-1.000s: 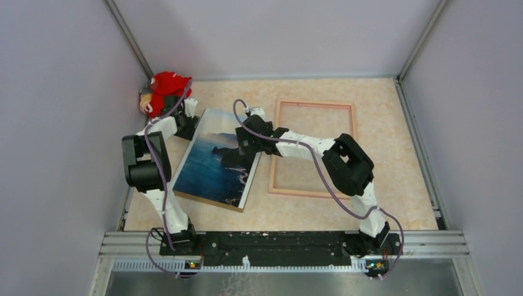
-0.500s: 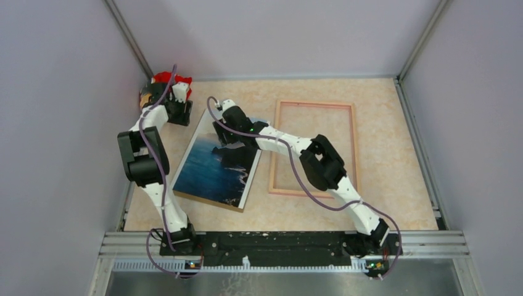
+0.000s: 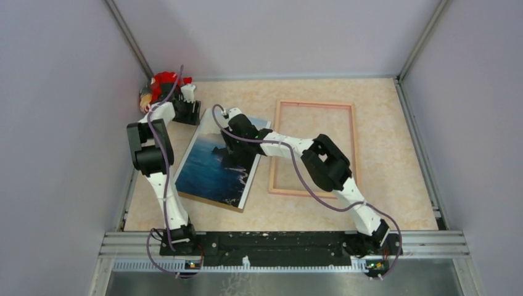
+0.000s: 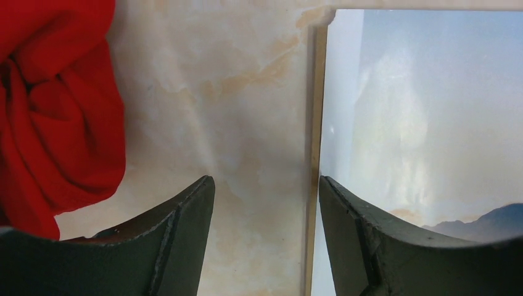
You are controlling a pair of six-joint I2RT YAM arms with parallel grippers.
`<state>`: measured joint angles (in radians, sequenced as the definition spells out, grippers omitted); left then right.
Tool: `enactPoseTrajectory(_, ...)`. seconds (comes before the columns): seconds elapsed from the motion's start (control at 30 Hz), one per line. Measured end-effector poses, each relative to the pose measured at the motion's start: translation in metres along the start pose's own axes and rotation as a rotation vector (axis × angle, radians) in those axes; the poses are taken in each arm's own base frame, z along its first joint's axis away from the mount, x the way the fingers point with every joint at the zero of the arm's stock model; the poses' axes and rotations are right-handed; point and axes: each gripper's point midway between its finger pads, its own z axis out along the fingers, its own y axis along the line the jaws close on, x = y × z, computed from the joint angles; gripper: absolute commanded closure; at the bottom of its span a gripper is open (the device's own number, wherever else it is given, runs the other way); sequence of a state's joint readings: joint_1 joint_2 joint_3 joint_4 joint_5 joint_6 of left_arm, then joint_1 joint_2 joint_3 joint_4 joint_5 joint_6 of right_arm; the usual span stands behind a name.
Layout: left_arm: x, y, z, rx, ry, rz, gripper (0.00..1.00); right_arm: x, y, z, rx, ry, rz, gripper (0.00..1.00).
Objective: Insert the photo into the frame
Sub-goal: Adjust the photo at the center of the board.
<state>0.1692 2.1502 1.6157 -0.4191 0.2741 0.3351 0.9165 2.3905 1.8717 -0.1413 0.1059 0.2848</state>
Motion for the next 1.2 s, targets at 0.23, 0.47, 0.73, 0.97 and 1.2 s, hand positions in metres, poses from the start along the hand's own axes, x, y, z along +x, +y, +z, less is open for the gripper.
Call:
enactPoseTrajectory(0.23, -0.001, 0.000, 0.003, -0.001, -0.001, -0.002, 0.31, 0.013, -0.005, -0.015, 0.004, 0.008, 0.013, 0.46)
enactPoseTrajectory(0.47, -0.002, 0.000, 0.002, -0.002, -0.004, -0.010, 0.30, 0.018, -0.007, -0.022, 0.006, 0.011, 0.014, 0.46)
enactPoseTrajectory(0.73, 0.006, -0.003, -0.013, 0.020, 0.049, 0.071, 0.28, 0.018, -0.008, -0.026, 0.015, 0.020, 0.024, 0.43)
enactPoseTrajectory(0.97, 0.096, -0.030, -0.100, 0.133, 0.237, 0.285, 0.26, 0.016, 0.000, -0.033, -0.031, 0.034, 0.033, 0.28)
enactPoseTrajectory(1.2, 0.198, -0.029, -0.147, 0.192, 0.416, 0.349, 0.25, 0.022, 0.032, -0.041, -0.142, 0.027, -0.018, 0.15)
